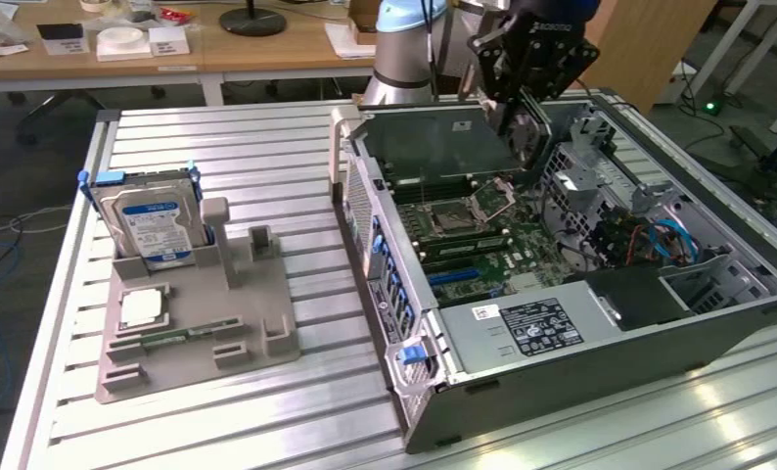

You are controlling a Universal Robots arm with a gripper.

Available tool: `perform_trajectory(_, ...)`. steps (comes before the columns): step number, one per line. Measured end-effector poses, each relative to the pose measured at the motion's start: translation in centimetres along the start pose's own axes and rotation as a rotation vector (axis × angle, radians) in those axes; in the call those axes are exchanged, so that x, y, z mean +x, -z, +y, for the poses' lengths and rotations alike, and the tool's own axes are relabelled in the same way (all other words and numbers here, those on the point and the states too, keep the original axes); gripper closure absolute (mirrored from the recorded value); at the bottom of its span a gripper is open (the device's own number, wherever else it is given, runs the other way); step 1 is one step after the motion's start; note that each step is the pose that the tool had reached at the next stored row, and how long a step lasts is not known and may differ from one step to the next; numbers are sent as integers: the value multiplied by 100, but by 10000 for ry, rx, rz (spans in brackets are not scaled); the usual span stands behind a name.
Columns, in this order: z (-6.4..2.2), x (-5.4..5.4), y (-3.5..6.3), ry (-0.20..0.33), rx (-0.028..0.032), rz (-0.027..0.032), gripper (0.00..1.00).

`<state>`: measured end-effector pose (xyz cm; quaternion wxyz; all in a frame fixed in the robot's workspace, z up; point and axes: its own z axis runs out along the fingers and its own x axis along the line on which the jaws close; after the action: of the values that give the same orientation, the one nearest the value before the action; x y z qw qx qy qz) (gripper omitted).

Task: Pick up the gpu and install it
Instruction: 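Pick up the gpu and move the gpu toward the slot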

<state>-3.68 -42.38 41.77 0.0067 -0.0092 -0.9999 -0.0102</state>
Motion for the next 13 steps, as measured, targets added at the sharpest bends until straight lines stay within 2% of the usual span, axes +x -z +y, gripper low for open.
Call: perform_trajectory(13,21,-503,6,1,-10,-14,72)
